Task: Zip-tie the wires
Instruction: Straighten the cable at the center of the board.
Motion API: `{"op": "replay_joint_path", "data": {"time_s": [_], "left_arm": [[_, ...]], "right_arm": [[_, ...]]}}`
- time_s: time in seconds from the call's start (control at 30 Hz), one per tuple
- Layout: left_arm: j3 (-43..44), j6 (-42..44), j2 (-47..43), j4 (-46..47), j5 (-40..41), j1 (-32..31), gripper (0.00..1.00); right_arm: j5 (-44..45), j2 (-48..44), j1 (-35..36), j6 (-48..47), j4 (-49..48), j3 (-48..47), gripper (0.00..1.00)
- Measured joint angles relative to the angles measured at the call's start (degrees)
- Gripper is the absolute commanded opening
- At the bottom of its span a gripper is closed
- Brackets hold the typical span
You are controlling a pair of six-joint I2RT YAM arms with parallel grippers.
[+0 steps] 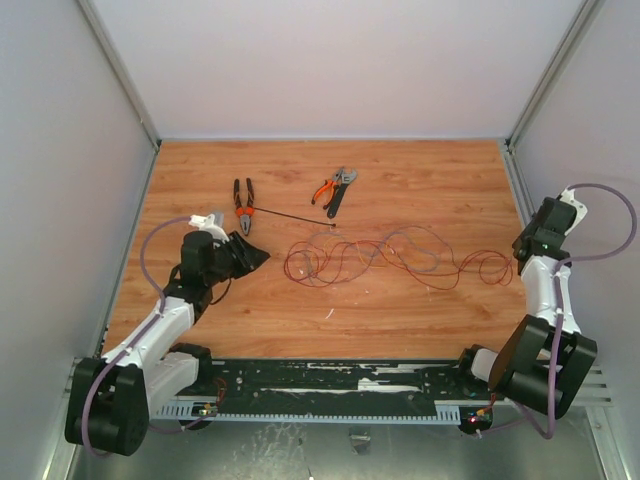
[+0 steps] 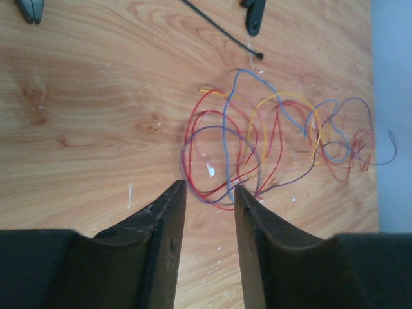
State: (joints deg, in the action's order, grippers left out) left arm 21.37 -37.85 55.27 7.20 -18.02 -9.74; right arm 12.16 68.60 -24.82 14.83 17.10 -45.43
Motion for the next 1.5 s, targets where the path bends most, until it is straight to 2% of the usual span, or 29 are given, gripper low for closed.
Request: {"op": "replay_joint_path", "data": {"time_s": [0.07,0.17,0.37,0.53,0.63,0.77,1.03,1.17,1.33,1.5], "left_arm": [[-0.74,-0.11,0.07,0.07,0.11,-0.13,0.57],[-1.42,-0.39,0.13,-0.31,0.48,-0.15,0.67],[0.63,-0.07,0.11,-3.61,2.86,-0.2,0.85],[11.61,2.08,1.11,-9.03,6.43,-0.2,0.98],[21.77,4.24,5.4,-9.68,7.82,-0.11,0.98],[33.83,7.69,15.76,-10.58,8.5,0.63,0.97],[48.85,15.8,38.42,-19.04,9.92,1.05,0.9],[55.6,18.6,44.13,-22.97,9.05,0.79,0.9],[55.8,18.93,43.45,-22.25,6.34,0.37,0.92],[48.83,17.14,38.95,-18.53,2.62,0.26,0.92]], "right_arm": [[-0.07,0.2,0.0,0.15,0.26,0.5,0.4],[-0.59,0.35,0.0,0.31,0.68,0.11,0.51],[-2.67,0.22,-0.02,0.42,1.77,-3.87,0.62],[-10.71,-2.1,0.02,2.16,1.36,-4.61,0.66],[-16.28,-3.72,1.07,4.35,0.26,-4.61,0.67],[-21.0,-5.31,5.2,6.73,-1.77,-4.7,0.68],[-25.05,-3.26,14.49,8.2,-4.17,-6.64,0.69],[-26.53,1.36,19.21,7.28,-5.2,-9.7,0.68],[-29.83,9.77,29.2,3.5,-7.41,-14.53,0.65],[-31.89,19.3,37.79,-1.03,-8.61,-18.8,0.62]]}}
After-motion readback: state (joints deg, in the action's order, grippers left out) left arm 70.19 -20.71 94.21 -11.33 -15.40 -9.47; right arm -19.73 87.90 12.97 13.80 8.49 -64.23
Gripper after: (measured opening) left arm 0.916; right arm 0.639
